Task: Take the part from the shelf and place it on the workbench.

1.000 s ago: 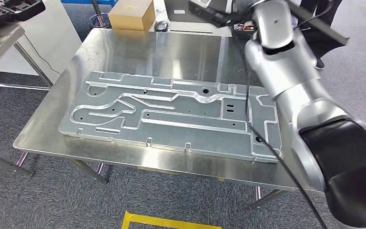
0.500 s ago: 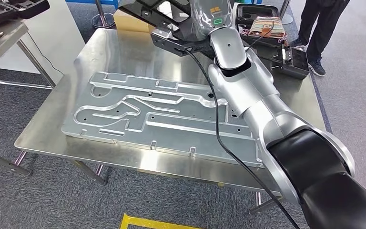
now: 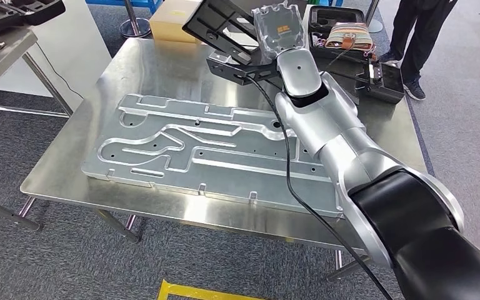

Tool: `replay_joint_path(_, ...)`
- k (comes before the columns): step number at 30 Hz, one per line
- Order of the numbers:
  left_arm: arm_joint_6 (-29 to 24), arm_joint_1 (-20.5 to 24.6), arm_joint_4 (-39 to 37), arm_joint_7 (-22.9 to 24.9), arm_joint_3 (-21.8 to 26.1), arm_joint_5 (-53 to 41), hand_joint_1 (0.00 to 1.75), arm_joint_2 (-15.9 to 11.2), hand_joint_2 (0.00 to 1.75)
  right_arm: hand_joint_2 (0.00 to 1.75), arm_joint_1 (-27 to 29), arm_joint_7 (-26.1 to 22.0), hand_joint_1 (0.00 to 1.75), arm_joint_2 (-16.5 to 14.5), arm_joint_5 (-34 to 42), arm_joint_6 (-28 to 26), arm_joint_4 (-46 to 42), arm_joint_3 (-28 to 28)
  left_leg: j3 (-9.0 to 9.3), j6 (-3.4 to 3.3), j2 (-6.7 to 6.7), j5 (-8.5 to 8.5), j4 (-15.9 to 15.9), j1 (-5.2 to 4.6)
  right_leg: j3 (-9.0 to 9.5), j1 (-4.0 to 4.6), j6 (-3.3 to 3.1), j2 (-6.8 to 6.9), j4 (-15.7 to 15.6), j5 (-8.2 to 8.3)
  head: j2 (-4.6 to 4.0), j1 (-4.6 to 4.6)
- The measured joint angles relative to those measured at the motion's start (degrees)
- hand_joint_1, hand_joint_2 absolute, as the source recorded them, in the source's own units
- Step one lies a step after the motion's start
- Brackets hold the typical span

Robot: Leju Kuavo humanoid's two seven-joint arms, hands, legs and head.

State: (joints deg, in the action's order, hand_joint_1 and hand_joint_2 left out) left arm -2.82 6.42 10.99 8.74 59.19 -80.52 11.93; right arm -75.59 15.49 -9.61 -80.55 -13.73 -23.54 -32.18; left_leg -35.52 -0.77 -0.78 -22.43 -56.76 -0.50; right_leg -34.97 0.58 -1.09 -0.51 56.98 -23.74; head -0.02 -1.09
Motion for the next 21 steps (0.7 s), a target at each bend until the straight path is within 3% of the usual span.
replay_joint_path(9, 0.0, -0.1, 0.0, -0.4, 0.0, -0.1, 0.0, 0.3, 0.0, 1.75, 0.4, -0.1, 1.75, 0.7, -1.3, 2.4, 2.2, 0.9, 0.02, 0.0, 0.03, 0.01, 0.0, 0.02, -0.03, 0.04, -0.01, -0.03, 0.0, 0.0, 0.0, -0.01)
replay_joint_path(21, 0.1, -0.1, 0.0, -0.1, 0.0, -0.7, 0.0, 0.6, 0.0, 1.75, 4.4, -1.2, 1.75, 0.6, -0.5, -0.1, 3.9, 2.6, 0.01, 0.0, 0.03, 0.01, 0.0, 0.02, 0.0, 0.04, 0.0, -0.03, 0.1, 0.0, 0.0, 0.0)
